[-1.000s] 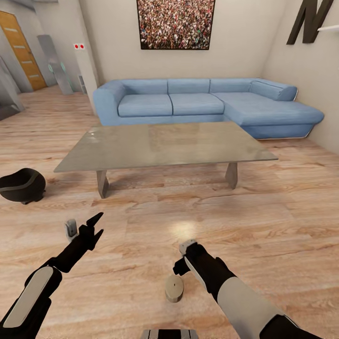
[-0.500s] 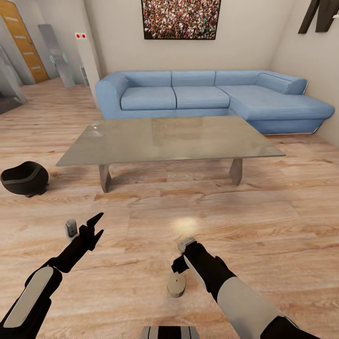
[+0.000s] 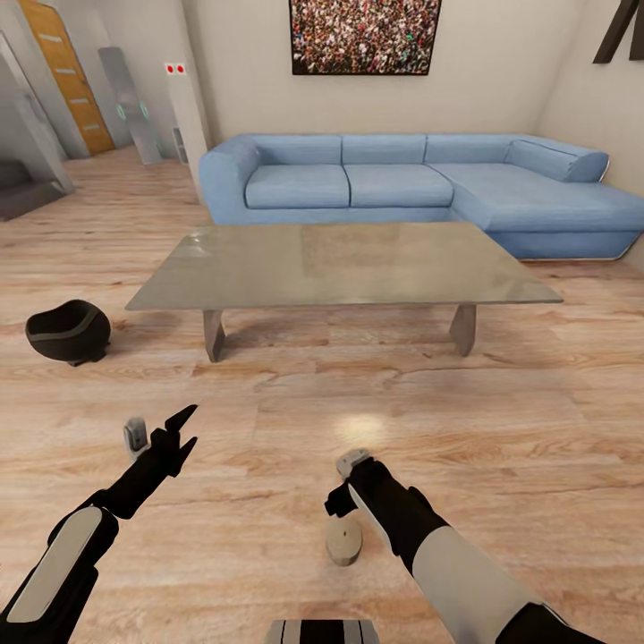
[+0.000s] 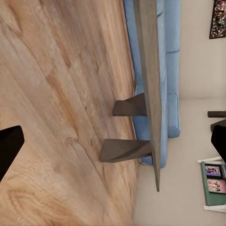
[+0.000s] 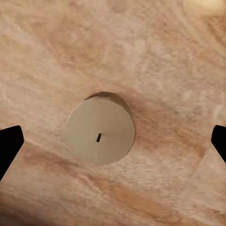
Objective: Place each of the two pumpkins and all three candles from the living room inside a cabinet in the living room (use any cabinet), then make sure every cabinet is closed, and position the cauldron so it is next to a table in the living room.
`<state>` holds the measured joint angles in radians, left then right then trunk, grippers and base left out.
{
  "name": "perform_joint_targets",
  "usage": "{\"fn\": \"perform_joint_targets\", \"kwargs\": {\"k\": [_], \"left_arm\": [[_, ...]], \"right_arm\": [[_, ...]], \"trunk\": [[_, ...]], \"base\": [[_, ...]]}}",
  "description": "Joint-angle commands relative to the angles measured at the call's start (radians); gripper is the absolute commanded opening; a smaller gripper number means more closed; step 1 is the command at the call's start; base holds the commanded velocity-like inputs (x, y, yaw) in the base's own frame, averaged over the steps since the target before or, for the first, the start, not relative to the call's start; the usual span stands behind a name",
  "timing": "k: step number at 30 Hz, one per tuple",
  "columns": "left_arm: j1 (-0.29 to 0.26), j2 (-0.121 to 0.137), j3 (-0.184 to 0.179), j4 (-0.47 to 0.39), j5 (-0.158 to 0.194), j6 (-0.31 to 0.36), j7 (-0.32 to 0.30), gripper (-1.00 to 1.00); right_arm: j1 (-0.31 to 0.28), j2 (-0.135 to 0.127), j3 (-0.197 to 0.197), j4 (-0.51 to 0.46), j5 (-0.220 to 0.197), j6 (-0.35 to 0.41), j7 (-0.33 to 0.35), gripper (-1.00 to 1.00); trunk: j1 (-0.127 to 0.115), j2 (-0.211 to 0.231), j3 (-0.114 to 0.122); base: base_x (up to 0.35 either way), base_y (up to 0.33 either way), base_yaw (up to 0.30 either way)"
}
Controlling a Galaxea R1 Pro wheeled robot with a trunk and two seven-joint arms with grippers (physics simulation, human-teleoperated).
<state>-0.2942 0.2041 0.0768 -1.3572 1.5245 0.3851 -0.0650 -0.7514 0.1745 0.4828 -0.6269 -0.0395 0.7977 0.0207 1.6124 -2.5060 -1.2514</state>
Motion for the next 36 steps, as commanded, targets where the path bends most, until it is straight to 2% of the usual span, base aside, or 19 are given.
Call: {"fn": "perform_joint_targets", "kwargs": {"k": [1, 5, 8, 11, 14, 21, 36], "left_arm": [[0.000, 0.000, 0.001, 0.000, 0.006, 0.006, -0.001, 1.00], [0.000, 0.000, 0.001, 0.000, 0.006, 0.006, -0.001, 1.00], [0.000, -0.001, 0.001, 0.001, 0.006, 0.006, -0.001, 1.00], [0.000, -0.002, 0.001, 0.001, 0.006, 0.006, -0.001, 1.00], [0.000, -0.002, 0.001, 0.002, 0.006, 0.006, -0.001, 1.00], [0.000, -0.002, 0.001, 0.003, 0.006, 0.006, -0.001, 1.00], [0.000, -0.001, 0.001, 0.003, 0.006, 0.006, -0.001, 1.00]], "right_arm": [[0.000, 0.000, 0.002, 0.000, -0.003, 0.004, 0.000, 1.00], [0.001, 0.000, 0.010, 0.000, -0.003, 0.002, 0.002, 1.00], [0.001, 0.000, 0.042, -0.001, -0.003, 0.002, 0.002, 1.00], [0.001, 0.000, 0.094, -0.003, -0.003, -0.002, 0.002, 1.00], [0.001, 0.000, 0.110, -0.016, -0.003, -0.004, 0.001, 1.00], [0.003, 0.000, 0.126, -0.064, -0.001, -0.055, -0.004, 1.00], [0.003, 0.000, 0.138, -0.068, 0.007, -0.060, -0.011, 1.00]], "trunk": [[0.000, 0.000, -0.001], [0.002, -0.001, -0.016], [0.003, -0.002, -0.028], [0.004, -0.003, -0.039], [0.006, -0.003, -0.051], [0.009, -0.005, -0.078], [0.016, -0.008, -0.136]], "base": [[0.000, 0.000, 0.020], [0.000, 0.000, 0.007], [0.000, 0.000, 0.002], [0.000, 0.000, 0.000], [0.000, 0.000, 0.000], [0.000, 0.000, 0.000], [0.000, 0.000, 0.000]]}}
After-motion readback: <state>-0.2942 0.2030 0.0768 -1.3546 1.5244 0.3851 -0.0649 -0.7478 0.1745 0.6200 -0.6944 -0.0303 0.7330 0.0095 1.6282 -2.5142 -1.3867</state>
